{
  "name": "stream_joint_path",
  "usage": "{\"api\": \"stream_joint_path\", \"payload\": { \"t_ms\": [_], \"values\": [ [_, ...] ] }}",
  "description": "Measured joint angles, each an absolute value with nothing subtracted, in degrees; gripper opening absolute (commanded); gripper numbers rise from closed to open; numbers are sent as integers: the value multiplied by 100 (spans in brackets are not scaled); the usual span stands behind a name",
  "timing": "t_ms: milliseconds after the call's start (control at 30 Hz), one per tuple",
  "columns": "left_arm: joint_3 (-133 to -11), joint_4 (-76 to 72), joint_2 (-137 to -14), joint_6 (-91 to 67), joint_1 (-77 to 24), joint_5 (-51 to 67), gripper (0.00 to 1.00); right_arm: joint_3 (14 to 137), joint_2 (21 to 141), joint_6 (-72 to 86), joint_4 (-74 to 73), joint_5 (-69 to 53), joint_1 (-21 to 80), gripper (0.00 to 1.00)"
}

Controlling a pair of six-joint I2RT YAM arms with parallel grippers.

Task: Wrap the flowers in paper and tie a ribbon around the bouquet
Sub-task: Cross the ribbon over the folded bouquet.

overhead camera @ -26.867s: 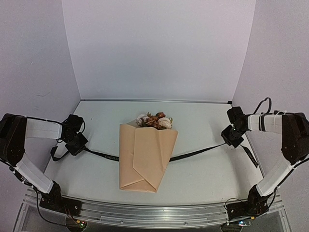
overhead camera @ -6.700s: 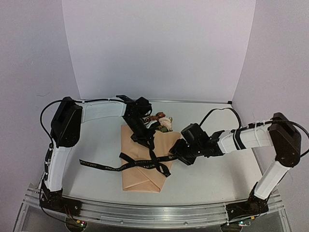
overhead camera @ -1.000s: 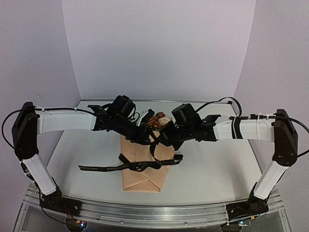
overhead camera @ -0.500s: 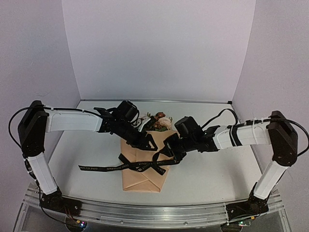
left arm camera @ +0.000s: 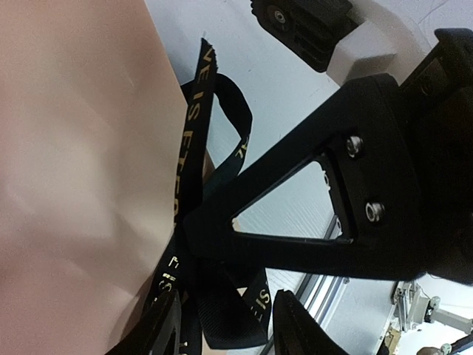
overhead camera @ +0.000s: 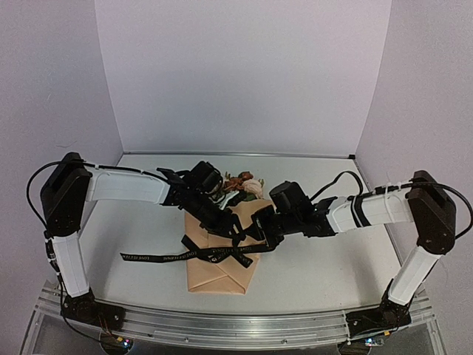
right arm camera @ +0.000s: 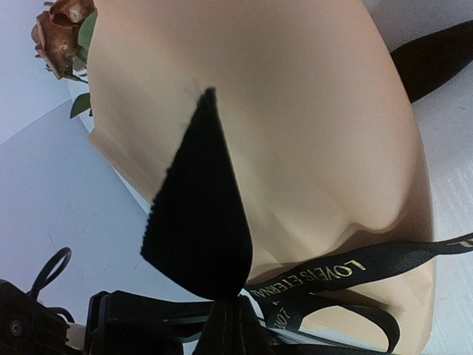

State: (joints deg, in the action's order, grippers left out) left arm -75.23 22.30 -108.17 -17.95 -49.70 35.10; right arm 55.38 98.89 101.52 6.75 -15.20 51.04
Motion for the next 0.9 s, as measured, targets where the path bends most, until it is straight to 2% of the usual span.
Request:
{"api": "stream_joint_path", "payload": {
  "t_ms": [100, 167, 233, 300, 333, 367, 400, 467, 567, 900],
  "values": [
    [-7624, 2320, -10905, -1796, -5024, 3405, 34, 5494, 9889, 10208, 768, -1516, 5103, 0],
    [-7714, 2425, -10957, -1787, -5051, 3272, 23, 5456, 9889, 10236, 803, -1510, 5104, 0],
    [-7790, 2477, -10991, -1782, -5074, 3100, 8, 5405, 9889, 10257, 836, -1511, 5103, 0],
    [-7876, 2573, -11000, -1810, -5089, 2886, 1, 5350, 9889, 10267, 866, -1509, 5103, 0],
    [-7922, 2617, -11002, -1795, -5095, 2791, 0, 5328, 9889, 10267, 878, -1509, 5103, 2],
    [-7974, 2674, -11007, -1801, -5100, 2696, 0, 5314, 9889, 10256, 892, -1511, 5103, 9],
    [-8044, 2751, -11022, -1788, -5108, 2607, 0, 5303, 9887, 10229, 925, -1509, 5103, 20],
    [-8254, 2907, -11104, -1732, -5131, 2417, 0, 5274, 9862, 10106, 963, -1488, 5103, 35],
    [-8551, 3153, -11266, -1587, -5146, 2186, 0, 5134, 9715, 9920, 936, -1421, 5099, 50],
    [-9169, 4125, -11573, -884, -5144, 1847, 0, 3992, 8590, 9249, 638, -889, 5092, 56]
  ]
}}
